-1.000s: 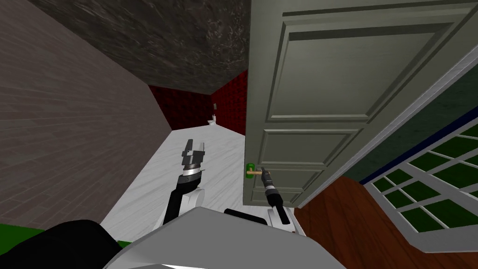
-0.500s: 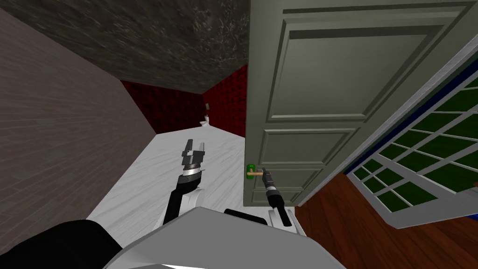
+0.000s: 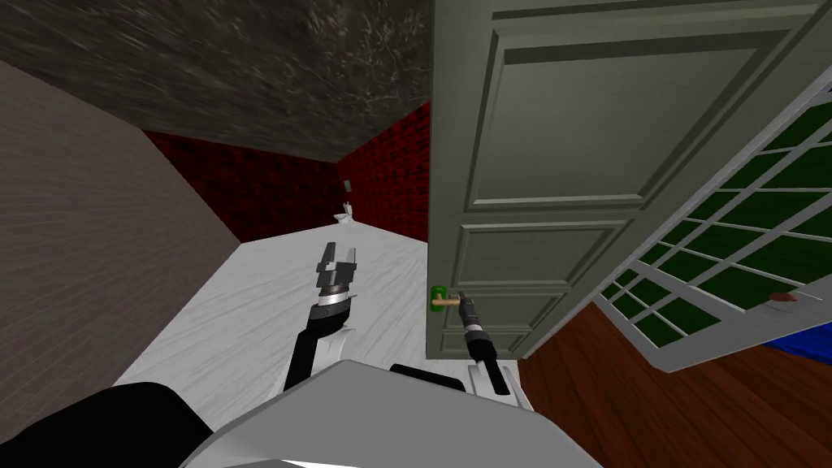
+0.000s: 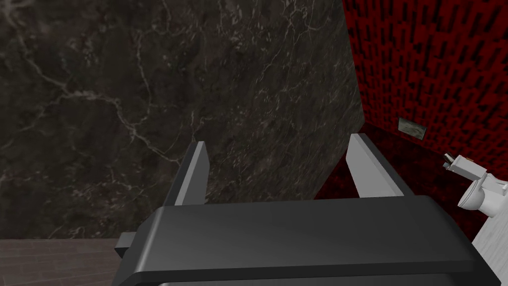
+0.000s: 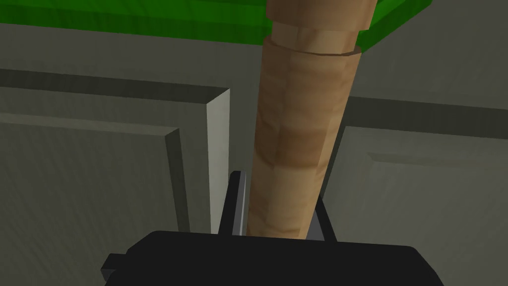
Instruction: Push the door open
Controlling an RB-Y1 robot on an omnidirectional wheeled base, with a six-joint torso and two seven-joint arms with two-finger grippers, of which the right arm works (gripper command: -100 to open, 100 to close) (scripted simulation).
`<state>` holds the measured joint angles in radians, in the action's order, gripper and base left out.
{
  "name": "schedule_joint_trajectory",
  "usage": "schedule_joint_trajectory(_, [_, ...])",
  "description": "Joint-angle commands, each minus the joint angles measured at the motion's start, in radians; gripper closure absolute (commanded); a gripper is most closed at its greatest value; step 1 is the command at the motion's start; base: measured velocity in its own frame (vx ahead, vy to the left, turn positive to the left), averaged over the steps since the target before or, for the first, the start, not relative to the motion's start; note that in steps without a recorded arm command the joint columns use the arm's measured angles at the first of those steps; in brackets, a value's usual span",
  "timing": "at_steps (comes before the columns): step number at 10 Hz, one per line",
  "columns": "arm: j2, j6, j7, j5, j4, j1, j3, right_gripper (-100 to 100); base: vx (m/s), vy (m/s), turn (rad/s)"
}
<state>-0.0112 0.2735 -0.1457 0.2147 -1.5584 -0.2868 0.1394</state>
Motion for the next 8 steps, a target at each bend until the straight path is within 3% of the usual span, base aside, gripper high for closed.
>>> schedule_joint_trajectory(1, [-0.010, 0.002, 0.003, -0.003, -0.004, -0.003, 0.005, 100, 0.149, 0.127, -0.136])
schedule_joint_trajectory(4, [-0.023, 0.003, 0.006, -0.007, -0.008, -0.007, 0.002, 100, 0.112, 0.143, -0.088])
schedule_joint_trajectory(5, [-0.013, 0.004, 0.004, -0.009, -0.005, -0.002, -0.014, 100, 0.044, 0.034, -0.056])
schedule_joint_trajectory(6, [0.020, 0.003, 0.007, -0.016, 0.000, 0.006, -0.038, 100, 0.098, 0.053, -0.093])
schedule_joint_trajectory(8, [0.032, 0.001, 0.010, -0.021, 0.004, 0.013, -0.053, 100, 0.151, 0.159, -0.085])
